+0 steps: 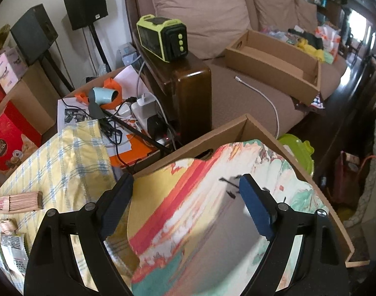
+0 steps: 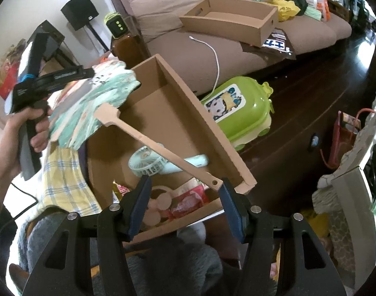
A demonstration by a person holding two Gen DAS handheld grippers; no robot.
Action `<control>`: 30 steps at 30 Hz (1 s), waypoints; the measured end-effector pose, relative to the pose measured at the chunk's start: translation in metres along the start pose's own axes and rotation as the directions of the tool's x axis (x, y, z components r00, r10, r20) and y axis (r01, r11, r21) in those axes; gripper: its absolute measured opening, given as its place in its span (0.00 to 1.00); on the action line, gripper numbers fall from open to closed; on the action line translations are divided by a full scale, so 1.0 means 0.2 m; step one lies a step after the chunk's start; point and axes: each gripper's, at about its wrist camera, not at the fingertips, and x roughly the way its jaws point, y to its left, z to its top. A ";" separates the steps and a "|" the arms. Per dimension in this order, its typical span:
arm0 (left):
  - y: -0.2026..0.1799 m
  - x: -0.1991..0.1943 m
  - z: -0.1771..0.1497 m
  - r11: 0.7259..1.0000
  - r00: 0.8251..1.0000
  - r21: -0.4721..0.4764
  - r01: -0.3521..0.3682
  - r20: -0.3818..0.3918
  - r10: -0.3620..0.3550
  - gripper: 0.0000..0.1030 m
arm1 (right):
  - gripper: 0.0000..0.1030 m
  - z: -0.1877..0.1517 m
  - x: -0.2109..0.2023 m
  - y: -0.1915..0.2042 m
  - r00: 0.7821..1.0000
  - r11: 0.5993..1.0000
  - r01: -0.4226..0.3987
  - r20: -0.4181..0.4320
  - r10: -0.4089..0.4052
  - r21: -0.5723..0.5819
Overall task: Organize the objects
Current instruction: 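Open the left gripper to drop the fan into the box while the right gripper releases the spatula, then move both grippers from the box back over the table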
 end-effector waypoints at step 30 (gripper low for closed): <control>0.55 -0.74 -0.21 0.983 0.979 -0.121 0.140 0.167 -0.119 0.82 | 0.58 0.01 -0.04 0.04 0.997 0.997 -0.074 0.012 0.074 -0.019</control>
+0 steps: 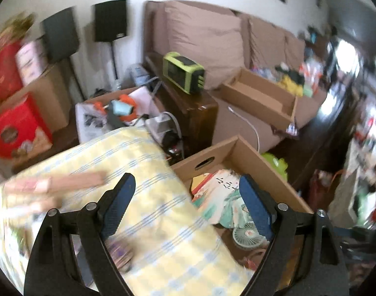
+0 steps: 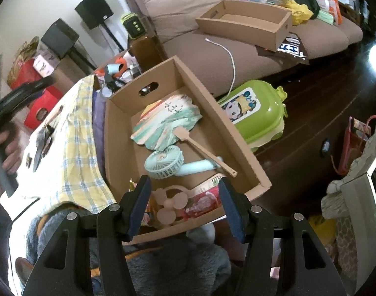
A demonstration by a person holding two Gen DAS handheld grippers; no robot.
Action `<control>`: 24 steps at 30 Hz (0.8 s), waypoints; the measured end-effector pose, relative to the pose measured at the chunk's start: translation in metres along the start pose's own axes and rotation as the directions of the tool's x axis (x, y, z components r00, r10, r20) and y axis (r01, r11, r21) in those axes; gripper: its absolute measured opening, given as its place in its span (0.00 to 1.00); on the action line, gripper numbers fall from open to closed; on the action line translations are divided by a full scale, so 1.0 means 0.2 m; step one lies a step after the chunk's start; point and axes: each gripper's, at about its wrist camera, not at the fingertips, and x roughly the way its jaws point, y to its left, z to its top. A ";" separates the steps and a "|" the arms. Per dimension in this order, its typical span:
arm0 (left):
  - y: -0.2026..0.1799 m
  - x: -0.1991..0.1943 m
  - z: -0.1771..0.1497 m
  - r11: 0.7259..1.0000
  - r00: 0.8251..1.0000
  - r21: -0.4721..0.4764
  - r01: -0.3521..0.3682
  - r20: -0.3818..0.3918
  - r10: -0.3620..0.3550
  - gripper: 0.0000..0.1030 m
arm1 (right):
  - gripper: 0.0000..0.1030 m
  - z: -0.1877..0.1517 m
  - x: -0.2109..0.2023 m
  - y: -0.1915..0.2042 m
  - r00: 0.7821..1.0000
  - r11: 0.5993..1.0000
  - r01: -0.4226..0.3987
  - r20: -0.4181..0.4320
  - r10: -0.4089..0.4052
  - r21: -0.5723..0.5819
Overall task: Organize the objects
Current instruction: 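Move both grippers from the box back over the table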
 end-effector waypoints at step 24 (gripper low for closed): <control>1.14 -0.86 -0.74 0.939 0.983 -0.312 -0.146 0.063 0.174 0.89 | 0.57 -0.02 -0.07 0.37 0.999 0.995 -0.002 -0.035 -0.001 -0.100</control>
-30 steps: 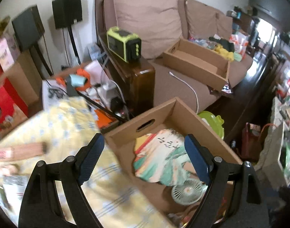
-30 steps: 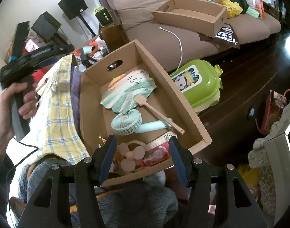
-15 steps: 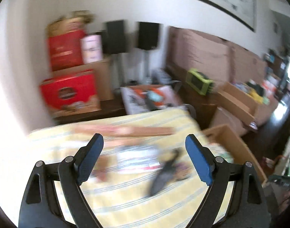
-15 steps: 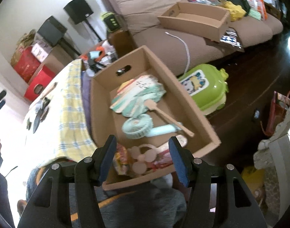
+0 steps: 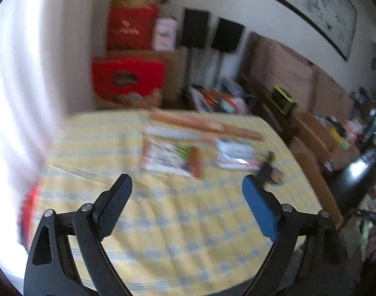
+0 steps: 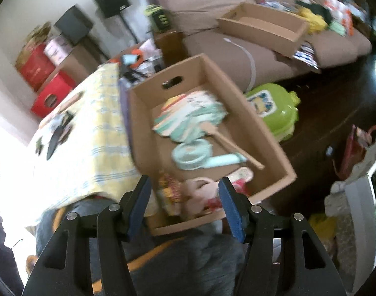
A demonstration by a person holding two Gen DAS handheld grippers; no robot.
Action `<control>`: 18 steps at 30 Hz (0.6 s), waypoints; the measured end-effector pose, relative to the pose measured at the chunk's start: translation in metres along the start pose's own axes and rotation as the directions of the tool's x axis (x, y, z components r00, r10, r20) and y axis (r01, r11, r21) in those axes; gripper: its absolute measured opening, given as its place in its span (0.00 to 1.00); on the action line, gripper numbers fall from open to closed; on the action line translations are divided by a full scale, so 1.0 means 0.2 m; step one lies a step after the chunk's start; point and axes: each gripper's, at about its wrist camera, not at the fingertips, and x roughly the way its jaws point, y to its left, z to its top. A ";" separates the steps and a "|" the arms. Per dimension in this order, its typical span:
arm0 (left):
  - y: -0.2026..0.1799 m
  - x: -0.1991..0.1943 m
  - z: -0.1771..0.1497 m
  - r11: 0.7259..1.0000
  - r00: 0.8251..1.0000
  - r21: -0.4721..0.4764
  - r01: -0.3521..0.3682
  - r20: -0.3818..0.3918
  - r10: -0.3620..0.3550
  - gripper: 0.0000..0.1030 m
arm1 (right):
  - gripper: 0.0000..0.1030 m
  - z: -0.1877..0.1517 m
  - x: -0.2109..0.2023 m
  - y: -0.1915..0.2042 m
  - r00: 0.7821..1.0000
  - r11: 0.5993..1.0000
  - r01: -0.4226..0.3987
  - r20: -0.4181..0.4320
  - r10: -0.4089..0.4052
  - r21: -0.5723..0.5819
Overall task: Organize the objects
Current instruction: 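Move both grippers from the box back over the table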
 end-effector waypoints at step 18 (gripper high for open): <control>-0.46 0.67 -0.10 0.973 0.948 0.090 0.213 -0.260 -0.183 0.86 | 0.52 0.48 0.25 1.03 0.992 0.891 -0.113 0.004 0.127 -0.441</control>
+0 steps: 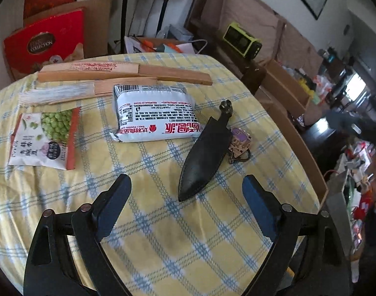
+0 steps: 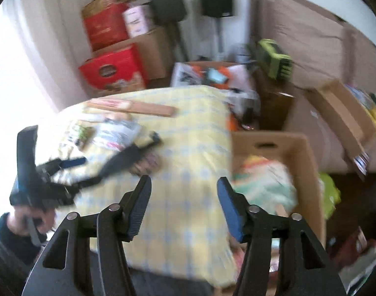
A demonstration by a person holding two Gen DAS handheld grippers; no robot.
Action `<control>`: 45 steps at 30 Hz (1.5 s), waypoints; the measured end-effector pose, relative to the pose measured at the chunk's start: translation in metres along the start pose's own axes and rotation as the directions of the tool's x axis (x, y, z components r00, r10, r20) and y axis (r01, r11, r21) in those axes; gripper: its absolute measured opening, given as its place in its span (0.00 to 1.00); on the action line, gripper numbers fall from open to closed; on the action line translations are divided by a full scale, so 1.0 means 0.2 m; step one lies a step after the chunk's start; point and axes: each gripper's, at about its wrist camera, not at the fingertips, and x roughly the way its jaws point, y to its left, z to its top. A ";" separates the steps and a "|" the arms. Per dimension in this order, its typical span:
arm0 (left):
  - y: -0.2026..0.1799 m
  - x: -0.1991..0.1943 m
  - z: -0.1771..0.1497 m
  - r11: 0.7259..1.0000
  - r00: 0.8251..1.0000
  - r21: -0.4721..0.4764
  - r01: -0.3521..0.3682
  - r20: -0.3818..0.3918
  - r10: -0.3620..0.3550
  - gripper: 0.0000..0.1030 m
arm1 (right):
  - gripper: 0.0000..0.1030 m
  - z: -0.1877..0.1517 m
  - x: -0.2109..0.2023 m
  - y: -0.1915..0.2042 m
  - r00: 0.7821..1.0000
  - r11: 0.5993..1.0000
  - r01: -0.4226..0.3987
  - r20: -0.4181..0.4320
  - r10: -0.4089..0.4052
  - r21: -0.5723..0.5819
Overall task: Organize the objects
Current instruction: 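Move both grippers from the box back over the table, then grasp the black knife sheath on the table with the left gripper, then carry the black sheath over the cardboard box with the left gripper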
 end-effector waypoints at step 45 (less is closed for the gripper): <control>-0.28 -0.44 -0.05 0.993 0.999 0.117 0.023 0.038 -0.027 0.10 | 0.12 -0.11 -0.05 0.39 0.987 0.973 0.086 0.149 -0.055 -0.215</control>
